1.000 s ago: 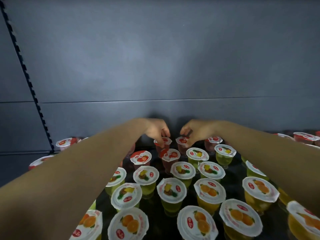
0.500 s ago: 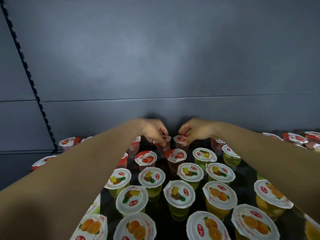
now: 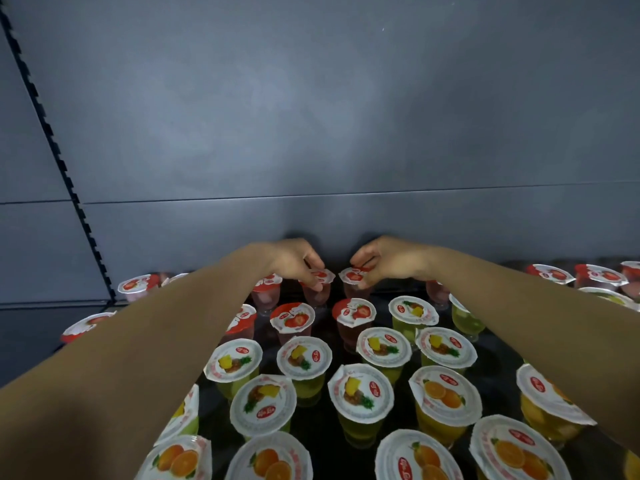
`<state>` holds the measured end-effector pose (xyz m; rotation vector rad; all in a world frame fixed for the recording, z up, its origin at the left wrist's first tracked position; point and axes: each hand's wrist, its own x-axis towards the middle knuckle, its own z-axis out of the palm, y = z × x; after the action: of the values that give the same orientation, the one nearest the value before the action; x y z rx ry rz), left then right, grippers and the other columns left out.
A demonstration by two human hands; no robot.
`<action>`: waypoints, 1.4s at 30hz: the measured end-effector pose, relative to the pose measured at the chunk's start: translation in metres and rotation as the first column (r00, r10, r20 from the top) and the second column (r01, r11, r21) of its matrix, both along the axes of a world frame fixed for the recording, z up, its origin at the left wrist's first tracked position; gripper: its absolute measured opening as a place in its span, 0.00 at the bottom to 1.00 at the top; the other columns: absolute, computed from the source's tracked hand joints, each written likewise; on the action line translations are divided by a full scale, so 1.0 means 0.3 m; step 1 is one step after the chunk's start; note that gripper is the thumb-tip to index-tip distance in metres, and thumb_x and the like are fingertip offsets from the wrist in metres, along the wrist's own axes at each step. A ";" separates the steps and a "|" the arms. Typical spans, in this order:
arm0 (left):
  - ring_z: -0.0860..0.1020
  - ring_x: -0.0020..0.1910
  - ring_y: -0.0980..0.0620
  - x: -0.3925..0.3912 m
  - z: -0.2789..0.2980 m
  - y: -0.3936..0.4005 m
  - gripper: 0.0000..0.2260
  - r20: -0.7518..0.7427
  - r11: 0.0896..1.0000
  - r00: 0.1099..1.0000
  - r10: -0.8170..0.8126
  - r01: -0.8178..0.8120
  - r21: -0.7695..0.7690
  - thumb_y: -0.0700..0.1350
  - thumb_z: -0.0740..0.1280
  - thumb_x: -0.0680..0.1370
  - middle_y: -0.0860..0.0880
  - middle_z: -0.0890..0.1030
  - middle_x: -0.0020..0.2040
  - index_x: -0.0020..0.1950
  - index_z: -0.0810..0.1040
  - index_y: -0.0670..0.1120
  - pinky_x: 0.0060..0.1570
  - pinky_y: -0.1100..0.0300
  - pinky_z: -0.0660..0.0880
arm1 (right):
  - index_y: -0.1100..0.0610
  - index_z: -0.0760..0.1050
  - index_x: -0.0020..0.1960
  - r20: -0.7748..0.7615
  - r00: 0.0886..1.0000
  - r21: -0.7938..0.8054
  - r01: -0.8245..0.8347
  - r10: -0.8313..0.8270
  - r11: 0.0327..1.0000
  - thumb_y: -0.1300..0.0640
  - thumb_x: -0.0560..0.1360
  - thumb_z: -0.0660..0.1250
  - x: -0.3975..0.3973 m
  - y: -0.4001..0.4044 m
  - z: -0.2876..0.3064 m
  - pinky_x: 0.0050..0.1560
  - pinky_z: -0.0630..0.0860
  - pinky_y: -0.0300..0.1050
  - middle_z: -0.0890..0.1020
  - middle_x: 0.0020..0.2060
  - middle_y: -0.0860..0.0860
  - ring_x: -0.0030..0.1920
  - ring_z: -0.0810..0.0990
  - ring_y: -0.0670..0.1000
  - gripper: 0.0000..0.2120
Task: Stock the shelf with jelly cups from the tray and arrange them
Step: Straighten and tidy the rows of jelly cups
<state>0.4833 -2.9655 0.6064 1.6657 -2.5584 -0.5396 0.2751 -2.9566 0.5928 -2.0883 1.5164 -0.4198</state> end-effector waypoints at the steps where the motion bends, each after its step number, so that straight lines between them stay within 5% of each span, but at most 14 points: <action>1: 0.75 0.60 0.53 0.006 -0.007 -0.001 0.23 -0.032 1.000 0.999 0.021 -0.021 0.006 0.46 0.73 0.73 0.51 0.78 0.63 0.67 0.75 0.46 0.65 0.56 0.70 | 0.57 0.72 0.67 0.018 1.000 0.013 -0.001 0.001 1.000 0.60 0.68 0.76 -0.003 0.000 -0.002 0.69 0.67 0.49 0.77 0.63 0.51 0.64 0.74 0.49 0.29; 6: 0.75 0.61 0.53 0.011 -0.017 0.009 0.24 -0.110 0.998 0.992 0.054 -0.052 0.016 0.45 0.73 0.73 0.51 0.77 0.64 0.68 0.74 0.44 0.63 0.60 0.69 | 0.56 0.72 0.67 0.058 0.998 0.047 -0.006 0.004 0.999 0.60 0.68 0.76 -0.012 -0.002 -0.009 0.70 0.66 0.50 0.77 0.63 0.49 0.65 0.73 0.49 0.29; 12: 0.77 0.58 0.50 -0.006 0.010 0.019 0.21 -0.003 0.998 0.998 0.056 -0.056 -0.023 0.46 0.73 0.73 0.48 0.79 0.61 0.63 0.76 0.42 0.59 0.58 0.72 | 0.57 0.70 0.69 -0.012 1.000 0.022 -0.025 0.026 0.999 0.61 0.70 0.74 -0.010 0.014 0.011 0.69 0.67 0.49 0.76 0.64 0.51 0.64 0.74 0.49 0.29; 18: 0.72 0.65 0.48 -0.064 0.144 0.134 0.23 0.104 0.986 0.992 0.067 -0.050 -0.157 0.48 0.68 0.76 0.47 0.74 0.67 0.69 0.71 0.41 0.65 0.58 0.66 | 0.57 0.69 0.69 -0.219 0.976 -0.117 -0.021 -0.005 0.993 0.56 0.74 0.70 -0.069 0.113 0.162 0.68 0.68 0.48 0.75 0.65 0.52 0.64 0.73 0.52 0.24; 24: 0.66 0.70 0.46 -0.112 0.278 0.314 0.27 0.344 0.958 0.937 0.061 0.042 -0.285 0.53 0.65 0.78 0.46 0.67 0.72 0.73 0.65 0.43 0.69 0.53 0.63 | 0.57 0.65 0.72 -0.530 0.837 -0.232 0.015 -0.139 0.973 0.48 0.75 0.68 -0.135 0.361 0.346 0.70 0.64 0.48 0.69 0.70 0.53 0.69 0.68 0.54 0.29; 42: 0.66 0.69 0.45 -0.283 0.362 0.816 0.25 0.346 0.900 0.933 -0.103 0.235 -0.368 0.54 0.60 0.80 0.45 0.68 0.71 0.72 0.66 0.41 0.67 0.53 0.64 | 0.53 0.62 0.73 -0.565 0.745 -0.386 0.141 -0.354 0.912 0.47 0.78 0.64 -0.271 0.988 0.391 0.68 0.63 0.48 0.66 0.72 0.51 0.70 0.66 0.55 0.27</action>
<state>0.3985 -2.7207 0.7149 1.4857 -2.7944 0.2780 0.1940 -2.6601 0.7100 -2.4270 2.2695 -0.0435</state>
